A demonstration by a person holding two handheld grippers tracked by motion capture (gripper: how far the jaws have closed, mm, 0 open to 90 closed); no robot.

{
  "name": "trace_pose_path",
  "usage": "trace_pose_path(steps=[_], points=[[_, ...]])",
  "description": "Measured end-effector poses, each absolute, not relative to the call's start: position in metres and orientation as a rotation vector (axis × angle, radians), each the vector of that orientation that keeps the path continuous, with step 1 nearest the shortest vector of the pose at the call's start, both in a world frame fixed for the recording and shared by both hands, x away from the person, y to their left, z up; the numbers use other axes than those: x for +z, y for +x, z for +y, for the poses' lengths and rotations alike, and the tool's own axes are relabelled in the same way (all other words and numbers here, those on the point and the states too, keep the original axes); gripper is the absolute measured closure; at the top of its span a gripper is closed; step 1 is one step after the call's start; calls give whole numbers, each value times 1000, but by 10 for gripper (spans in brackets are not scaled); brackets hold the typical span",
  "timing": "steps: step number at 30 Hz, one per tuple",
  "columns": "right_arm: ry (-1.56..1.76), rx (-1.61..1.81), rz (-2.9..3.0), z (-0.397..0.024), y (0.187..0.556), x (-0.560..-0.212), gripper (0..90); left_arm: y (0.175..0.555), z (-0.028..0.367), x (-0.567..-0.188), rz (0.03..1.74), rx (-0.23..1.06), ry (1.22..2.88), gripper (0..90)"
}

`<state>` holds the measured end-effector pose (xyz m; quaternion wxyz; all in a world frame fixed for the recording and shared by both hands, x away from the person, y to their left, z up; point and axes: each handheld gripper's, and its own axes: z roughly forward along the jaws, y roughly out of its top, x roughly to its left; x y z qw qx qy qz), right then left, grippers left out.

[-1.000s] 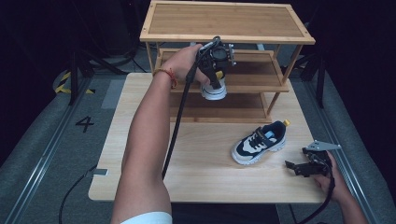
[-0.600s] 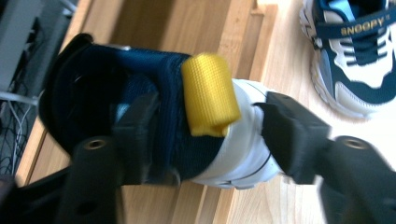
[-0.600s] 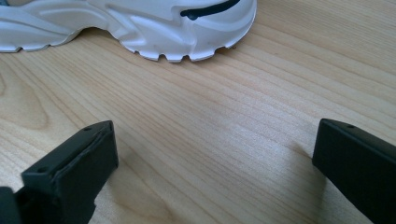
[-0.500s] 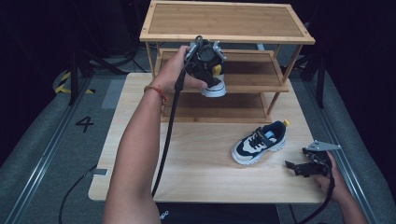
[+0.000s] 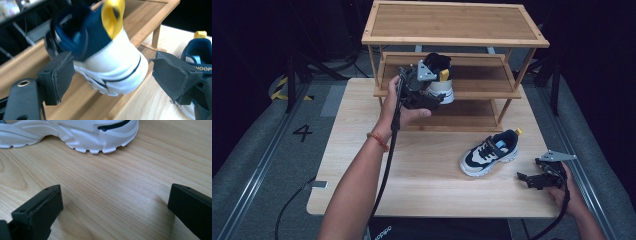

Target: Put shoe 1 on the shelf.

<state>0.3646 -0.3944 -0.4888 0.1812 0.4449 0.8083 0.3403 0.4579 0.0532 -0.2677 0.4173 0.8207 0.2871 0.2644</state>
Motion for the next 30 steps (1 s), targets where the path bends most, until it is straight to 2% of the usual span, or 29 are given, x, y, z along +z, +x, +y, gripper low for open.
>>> trace_pose_path(steps=[3, 4, 9, 13, 20, 22, 23, 30], points=[[1254, 962, 2284, -394, 365, -489, 1, 464, 49, -277, 789, 677, 2035, 169], [1255, 962, 2284, -394, 365, -489, 1, 469, 47, -281, 806, 638, 2001, 171], [1254, 962, 2284, -394, 365, -489, 1, 480, 42, -285, 816, 641, 1985, 117], [1254, 962, 2285, -394, 365, -489, 1, 494, 43, -285, 831, 600, 1978, 117], [1254, 962, 2284, -394, 365, -489, 1, 517, 41, -285, 834, 654, 2025, 197], [1254, 962, 2284, -394, 365, -489, 1, 524, 43, -285, 826, 616, 2022, 226], [1254, 962, 2284, -394, 365, -489, 1, 527, 44, -286, 832, 609, 2018, 272], [1254, 961, 2285, -394, 365, -489, 1, 532, 47, -287, 820, 583, 2025, 239]])
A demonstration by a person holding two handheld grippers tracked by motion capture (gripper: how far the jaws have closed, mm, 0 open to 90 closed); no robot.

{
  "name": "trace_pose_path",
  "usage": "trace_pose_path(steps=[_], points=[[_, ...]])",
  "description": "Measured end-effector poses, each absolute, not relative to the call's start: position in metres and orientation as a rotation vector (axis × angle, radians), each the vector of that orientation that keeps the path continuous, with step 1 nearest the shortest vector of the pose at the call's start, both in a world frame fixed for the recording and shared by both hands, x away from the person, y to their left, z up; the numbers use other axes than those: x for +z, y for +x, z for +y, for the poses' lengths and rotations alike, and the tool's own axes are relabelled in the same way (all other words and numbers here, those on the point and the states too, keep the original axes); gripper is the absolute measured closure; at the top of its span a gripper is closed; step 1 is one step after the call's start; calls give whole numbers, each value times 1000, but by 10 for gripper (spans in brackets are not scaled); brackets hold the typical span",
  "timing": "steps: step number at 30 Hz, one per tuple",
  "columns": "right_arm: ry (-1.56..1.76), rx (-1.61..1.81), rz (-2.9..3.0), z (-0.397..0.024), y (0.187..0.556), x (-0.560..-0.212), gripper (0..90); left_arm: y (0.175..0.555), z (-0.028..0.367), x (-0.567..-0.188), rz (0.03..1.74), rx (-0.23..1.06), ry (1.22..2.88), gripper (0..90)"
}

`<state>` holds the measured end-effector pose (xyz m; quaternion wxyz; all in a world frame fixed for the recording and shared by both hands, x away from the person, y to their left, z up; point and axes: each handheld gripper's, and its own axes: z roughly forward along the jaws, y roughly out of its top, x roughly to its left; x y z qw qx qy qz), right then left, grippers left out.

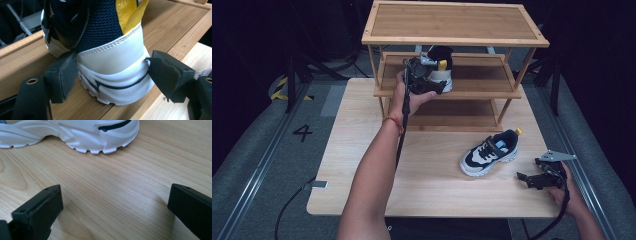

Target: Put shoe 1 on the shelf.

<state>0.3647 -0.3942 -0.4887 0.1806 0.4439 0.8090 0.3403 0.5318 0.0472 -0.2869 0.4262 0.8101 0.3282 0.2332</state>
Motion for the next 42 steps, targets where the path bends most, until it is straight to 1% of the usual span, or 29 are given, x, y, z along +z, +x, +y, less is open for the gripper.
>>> trace_pose_path(steps=[2, 3, 9, 14, 18, 21, 22, 23, 24, 26, 27, 28, 29, 34, 36, 37, 39, 42], points=[[1254, 963, 2284, -394, 365, -489, 1, 524, 48, -286, 795, 594, 2020, 261], [1250, 962, 2288, -395, 365, -489, 2, 519, 50, -285, 774, 594, 2038, 244], [1238, 962, 2297, -395, 365, -489, 1, 482, 68, -286, 691, 606, 2091, 228], [1238, 961, 2293, -395, 364, -489, 4, 449, 88, -298, 658, 602, 2135, 224], [1228, 965, 2300, -396, 363, -489, 7, 423, 104, -323, 663, 594, 2165, 218], [1220, 953, 2325, -397, 365, -487, 12, 404, 120, -356, 673, 567, 2213, 215], [1218, 943, 2333, -397, 366, -486, 48, 400, 125, -367, 677, 562, 2234, 208], [1225, 940, 2333, -398, 366, -484, 150, 395, 129, -378, 690, 544, 2257, 209], [1222, 965, 2337, -399, 367, -480, 285, 390, 135, -392, 708, 533, 2282, 206], [1212, 974, 2354, -400, 371, -472, 213, 382, 146, -413, 722, 536, 2326, 207], [1203, 968, 2341, -399, 373, -466, 252, 377, 151, -422, 725, 535, 2347, 208], [1187, 977, 2330, -398, 374, -460, 263, 373, 157, -429, 723, 539, 2362, 206], [1173, 986, 2321, -397, 375, -454, 252, 370, 161, -435, 739, 529, 2364, 212], [1101, 1020, 2289, -388, 390, -419, 262, 356, 195, -456, 809, 482, 2376, 216], [1078, 1035, 2272, -383, 397, -405, 265, 354, 200, -460, 831, 471, 2369, 218], [1078, 1035, 2272, -383, 397, -405, 265, 353, 204, -463, 849, 459, 2361, 218], [1064, 1016, 2262, -378, 406, -393, 299, 350, 212, -470, 861, 425, 2355, 220], [1064, 1011, 2272, -372, 420, -384, 323, 347, 219, -475, 874, 375, 2318, 208]])
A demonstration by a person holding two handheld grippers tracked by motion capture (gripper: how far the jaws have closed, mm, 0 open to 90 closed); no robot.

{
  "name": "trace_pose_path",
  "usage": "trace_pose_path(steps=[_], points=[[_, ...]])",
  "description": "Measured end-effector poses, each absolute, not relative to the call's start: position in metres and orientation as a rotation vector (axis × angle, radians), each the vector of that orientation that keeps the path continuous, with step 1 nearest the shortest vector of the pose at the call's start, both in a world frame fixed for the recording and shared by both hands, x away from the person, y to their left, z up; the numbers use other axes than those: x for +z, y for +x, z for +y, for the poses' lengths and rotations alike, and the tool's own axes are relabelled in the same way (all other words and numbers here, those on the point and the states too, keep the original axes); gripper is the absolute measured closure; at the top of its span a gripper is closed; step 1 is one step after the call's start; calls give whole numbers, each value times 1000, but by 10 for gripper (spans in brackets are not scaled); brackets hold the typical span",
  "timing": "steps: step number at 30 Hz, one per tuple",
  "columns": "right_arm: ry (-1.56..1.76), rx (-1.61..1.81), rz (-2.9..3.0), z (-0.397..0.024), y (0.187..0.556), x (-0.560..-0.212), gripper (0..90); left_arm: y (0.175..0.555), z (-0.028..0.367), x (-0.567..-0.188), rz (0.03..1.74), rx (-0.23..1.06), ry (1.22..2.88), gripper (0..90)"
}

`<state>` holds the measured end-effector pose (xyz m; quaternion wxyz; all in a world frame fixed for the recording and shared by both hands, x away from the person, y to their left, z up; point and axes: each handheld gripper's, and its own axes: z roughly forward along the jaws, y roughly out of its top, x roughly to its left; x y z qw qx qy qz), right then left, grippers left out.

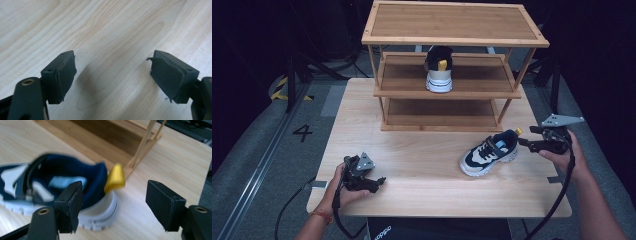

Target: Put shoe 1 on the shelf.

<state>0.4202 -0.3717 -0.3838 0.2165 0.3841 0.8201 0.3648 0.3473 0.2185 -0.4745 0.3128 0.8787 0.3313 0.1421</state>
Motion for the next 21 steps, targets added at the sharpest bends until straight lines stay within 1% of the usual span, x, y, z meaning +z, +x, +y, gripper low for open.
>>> trace_pose_path(steps=[2, 3, 4, 5, 6, 8, 9, 10, 16, 20, 21], points=[[1079, 987, 2286, -369, 429, -383, 325, 347, 221, -476, 871, 356, 2298, 208], [1087, 957, 2307, -367, 434, -384, 309, 347, 222, -479, 874, 323, 2269, 209], [1098, 940, 2325, -366, 438, -385, 305, 347, 225, -482, 863, 329, 2249, 207], [1116, 931, 2329, -364, 442, -386, 330, 346, 226, -482, 873, 329, 2243, 191], [1128, 924, 2331, -363, 444, -387, 331, 347, 227, -482, 872, 331, 2242, 191], [1129, 907, 2359, -358, 449, -389, 390, 347, 228, -482, 865, 345, 2249, 189], [1122, 888, 2372, -355, 450, -391, 406, 346, 227, -482, 886, 329, 2235, 188], [1116, 874, 2394, -352, 452, -393, 461, 345, 227, -482, 890, 331, 2243, 188], [1094, 835, 2458, -346, 450, -393, 599, 345, 227, -482, 897, 336, 2233, 188], [1089, 804, 2484, -344, 444, -389, 652, 345, 227, -482, 896, 335, 2234, 188], [1086, 791, 2490, -344, 442, -388, 653, 345, 227, -482, 897, 336, 2233, 188]])
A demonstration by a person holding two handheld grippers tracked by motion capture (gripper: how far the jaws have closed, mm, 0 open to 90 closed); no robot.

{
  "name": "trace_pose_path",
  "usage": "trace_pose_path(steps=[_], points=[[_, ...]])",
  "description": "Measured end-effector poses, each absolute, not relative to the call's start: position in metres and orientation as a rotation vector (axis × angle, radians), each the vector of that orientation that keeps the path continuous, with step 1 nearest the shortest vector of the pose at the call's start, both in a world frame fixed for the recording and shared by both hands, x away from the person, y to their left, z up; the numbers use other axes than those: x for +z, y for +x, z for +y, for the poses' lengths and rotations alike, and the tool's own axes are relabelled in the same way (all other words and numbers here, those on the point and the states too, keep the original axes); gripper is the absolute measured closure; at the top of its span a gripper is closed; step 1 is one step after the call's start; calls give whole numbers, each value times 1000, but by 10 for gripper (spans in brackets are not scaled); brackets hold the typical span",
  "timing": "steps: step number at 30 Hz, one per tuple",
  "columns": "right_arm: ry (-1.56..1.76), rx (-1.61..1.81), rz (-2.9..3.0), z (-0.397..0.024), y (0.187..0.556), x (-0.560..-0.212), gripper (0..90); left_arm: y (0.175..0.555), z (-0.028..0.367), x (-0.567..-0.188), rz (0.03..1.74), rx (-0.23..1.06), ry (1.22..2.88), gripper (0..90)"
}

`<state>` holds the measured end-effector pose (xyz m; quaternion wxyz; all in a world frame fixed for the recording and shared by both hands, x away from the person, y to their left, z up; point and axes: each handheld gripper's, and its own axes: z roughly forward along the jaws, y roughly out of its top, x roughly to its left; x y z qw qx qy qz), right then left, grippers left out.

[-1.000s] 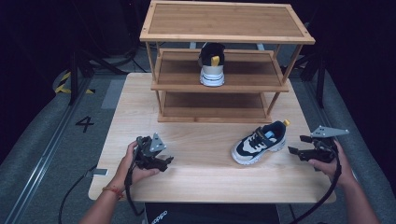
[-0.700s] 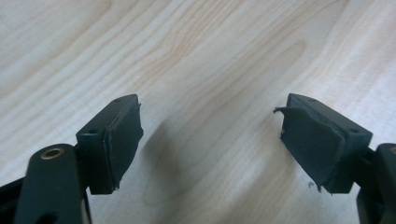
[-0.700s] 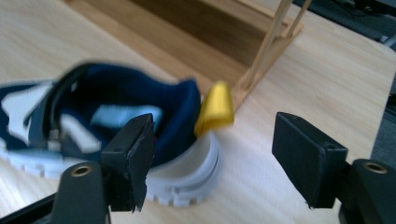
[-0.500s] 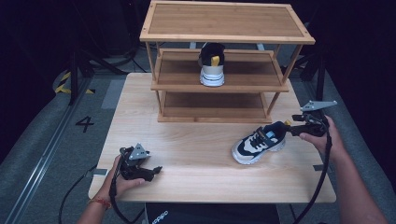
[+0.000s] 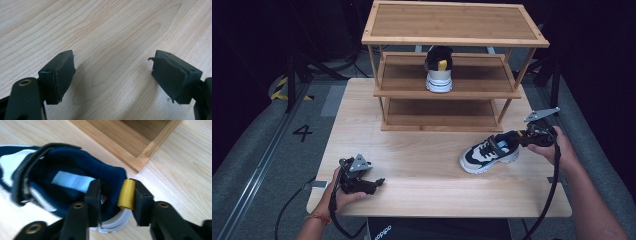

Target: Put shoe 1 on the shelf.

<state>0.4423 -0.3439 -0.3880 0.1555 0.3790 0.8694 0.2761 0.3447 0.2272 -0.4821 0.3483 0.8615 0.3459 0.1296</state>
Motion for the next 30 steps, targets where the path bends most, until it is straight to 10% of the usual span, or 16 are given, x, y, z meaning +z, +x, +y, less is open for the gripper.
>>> trace_pose_path(steps=[7, 18, 30], points=[[1111, 731, 2541, -347, 430, -381, 626, 345, 227, -482, 896, 335, 2233, 188], [1034, 645, 2703, -350, 408, -387, 350, 345, 227, -482, 900, 335, 2232, 187], [789, 796, 2744, -335, 370, -393, 404, 345, 226, -482, 905, 336, 2229, 184]])
